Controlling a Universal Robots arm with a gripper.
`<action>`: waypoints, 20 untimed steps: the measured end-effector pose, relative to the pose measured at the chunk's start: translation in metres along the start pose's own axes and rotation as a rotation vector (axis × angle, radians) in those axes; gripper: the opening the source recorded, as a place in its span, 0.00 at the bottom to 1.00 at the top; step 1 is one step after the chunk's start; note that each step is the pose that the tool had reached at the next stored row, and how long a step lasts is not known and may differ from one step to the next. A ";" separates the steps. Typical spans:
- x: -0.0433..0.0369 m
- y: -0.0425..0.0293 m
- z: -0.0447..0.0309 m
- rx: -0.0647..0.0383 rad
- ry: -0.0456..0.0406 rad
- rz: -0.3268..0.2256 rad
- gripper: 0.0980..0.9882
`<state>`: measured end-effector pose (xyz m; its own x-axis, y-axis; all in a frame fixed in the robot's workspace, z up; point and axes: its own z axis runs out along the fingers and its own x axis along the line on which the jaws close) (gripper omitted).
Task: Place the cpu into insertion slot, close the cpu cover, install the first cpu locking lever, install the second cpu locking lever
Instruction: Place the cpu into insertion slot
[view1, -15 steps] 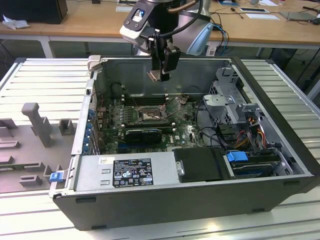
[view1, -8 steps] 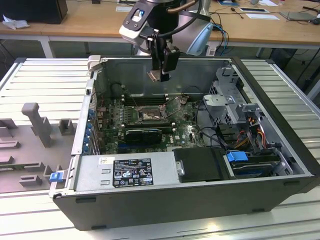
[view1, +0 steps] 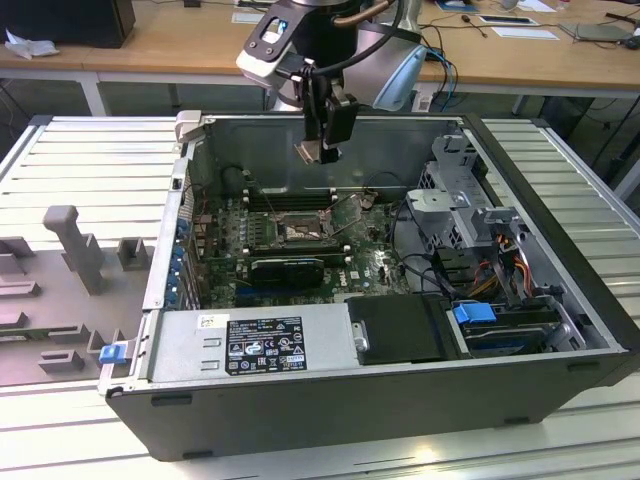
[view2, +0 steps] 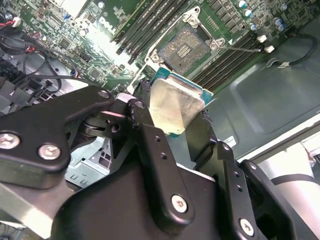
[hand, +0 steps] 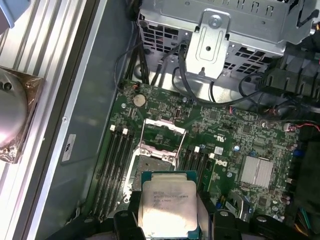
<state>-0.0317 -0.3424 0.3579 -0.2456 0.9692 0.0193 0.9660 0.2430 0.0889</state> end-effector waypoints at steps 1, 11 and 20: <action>0.0000 0.0000 0.0001 0.000 -0.0002 0.003 0.48; 0.0012 -0.0055 0.0049 -0.001 -0.0050 0.049 0.48; 0.0010 -0.0060 0.0111 -0.001 -0.0064 0.066 0.48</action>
<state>-0.0368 -0.3424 0.3463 -0.1806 0.9834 0.0188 0.9800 0.1782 0.0887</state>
